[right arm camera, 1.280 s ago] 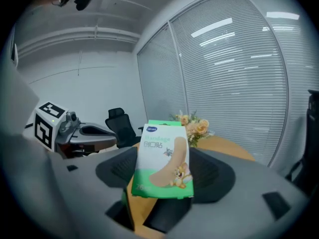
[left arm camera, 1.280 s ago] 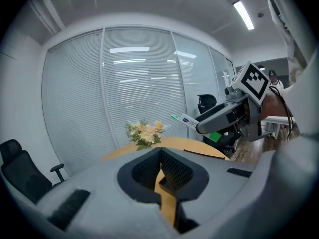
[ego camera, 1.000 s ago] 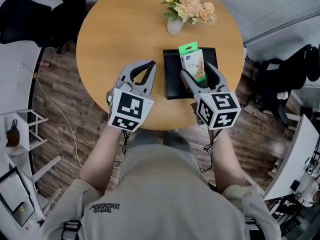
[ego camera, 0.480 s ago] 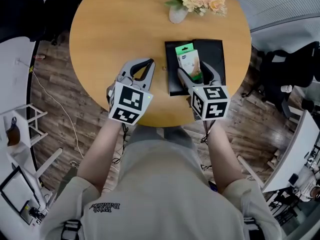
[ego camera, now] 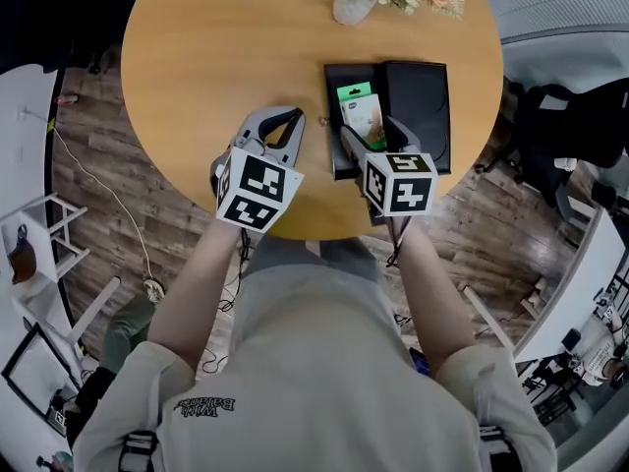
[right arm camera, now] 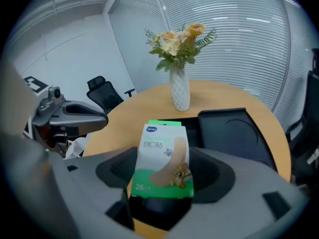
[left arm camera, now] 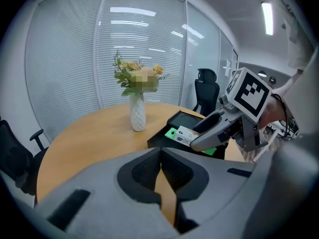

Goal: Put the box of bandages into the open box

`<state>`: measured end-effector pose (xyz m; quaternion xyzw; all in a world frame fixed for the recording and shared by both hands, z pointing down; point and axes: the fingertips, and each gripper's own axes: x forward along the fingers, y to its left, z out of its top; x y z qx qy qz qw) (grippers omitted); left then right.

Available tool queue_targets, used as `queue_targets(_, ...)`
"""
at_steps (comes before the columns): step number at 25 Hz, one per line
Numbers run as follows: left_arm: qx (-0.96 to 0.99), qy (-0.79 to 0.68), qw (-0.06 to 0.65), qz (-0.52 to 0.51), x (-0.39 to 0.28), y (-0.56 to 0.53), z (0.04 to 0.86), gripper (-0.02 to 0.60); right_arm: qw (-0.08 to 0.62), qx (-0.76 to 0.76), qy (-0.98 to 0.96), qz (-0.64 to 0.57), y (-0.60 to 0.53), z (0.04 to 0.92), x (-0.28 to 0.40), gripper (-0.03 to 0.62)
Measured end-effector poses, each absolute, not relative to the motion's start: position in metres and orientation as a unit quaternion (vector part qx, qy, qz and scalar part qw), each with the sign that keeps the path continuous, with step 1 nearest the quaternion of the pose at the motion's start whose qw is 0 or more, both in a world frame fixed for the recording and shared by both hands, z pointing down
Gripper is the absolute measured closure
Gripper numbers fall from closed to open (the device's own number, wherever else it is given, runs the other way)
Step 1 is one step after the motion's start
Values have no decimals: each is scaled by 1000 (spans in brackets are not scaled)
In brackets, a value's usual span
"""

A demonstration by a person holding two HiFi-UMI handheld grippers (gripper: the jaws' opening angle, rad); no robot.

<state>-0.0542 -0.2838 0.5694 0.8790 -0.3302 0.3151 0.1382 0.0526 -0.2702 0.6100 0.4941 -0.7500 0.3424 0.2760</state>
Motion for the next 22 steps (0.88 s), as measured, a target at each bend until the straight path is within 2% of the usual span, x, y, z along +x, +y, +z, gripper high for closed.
queue_targets(22, 874, -292, 185, 340, -47, -264, 618, 560, 371, 513, -675, 379, -259, 672, 51, 283)
